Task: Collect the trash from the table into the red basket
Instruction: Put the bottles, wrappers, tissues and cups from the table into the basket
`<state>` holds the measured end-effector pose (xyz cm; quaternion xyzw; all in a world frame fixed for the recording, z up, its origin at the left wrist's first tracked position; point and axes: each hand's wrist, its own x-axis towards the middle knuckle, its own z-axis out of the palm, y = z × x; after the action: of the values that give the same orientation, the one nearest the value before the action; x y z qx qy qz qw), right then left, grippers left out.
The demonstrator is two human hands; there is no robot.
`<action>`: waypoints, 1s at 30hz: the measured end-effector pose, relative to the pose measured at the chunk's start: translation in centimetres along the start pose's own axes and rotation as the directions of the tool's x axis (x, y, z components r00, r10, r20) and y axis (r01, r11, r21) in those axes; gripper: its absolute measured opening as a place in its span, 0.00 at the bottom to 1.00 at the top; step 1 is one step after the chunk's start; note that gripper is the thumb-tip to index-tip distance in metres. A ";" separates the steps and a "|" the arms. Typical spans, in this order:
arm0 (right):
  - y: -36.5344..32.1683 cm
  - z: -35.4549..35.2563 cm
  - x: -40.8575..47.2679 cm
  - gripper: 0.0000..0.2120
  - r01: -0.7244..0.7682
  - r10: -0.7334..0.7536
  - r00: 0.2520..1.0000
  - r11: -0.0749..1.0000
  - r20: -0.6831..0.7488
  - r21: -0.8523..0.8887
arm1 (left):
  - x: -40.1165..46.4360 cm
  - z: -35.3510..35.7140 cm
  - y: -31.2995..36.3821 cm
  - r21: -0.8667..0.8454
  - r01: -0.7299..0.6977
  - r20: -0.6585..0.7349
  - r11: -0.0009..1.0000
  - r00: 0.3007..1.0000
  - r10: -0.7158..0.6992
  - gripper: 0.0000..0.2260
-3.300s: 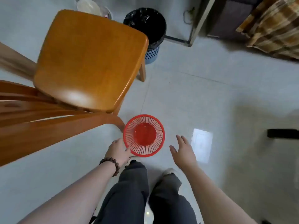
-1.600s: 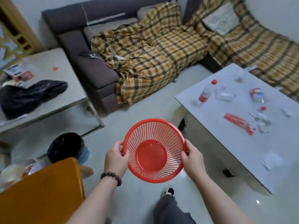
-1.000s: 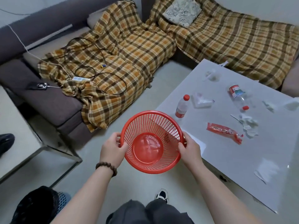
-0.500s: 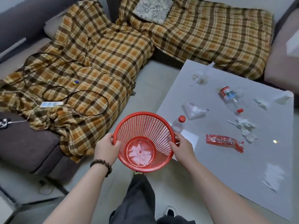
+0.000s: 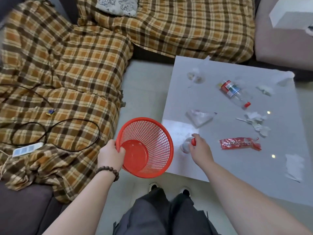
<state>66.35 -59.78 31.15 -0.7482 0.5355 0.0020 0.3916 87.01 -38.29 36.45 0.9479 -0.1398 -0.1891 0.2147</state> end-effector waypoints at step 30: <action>-5.6 -1.6 0.2 0.18 0.183 -0.184 0.983 0.975 -0.001 0.128 | 4.0 1.6 8.8 -0.075 -0.136 0.054 0.988 0.989 0.140 0.08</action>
<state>70.24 -60.18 35.48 -0.7678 0.4611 -0.0643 0.4402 88.28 -47.86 37.96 0.9218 -0.2047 -0.2065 0.2564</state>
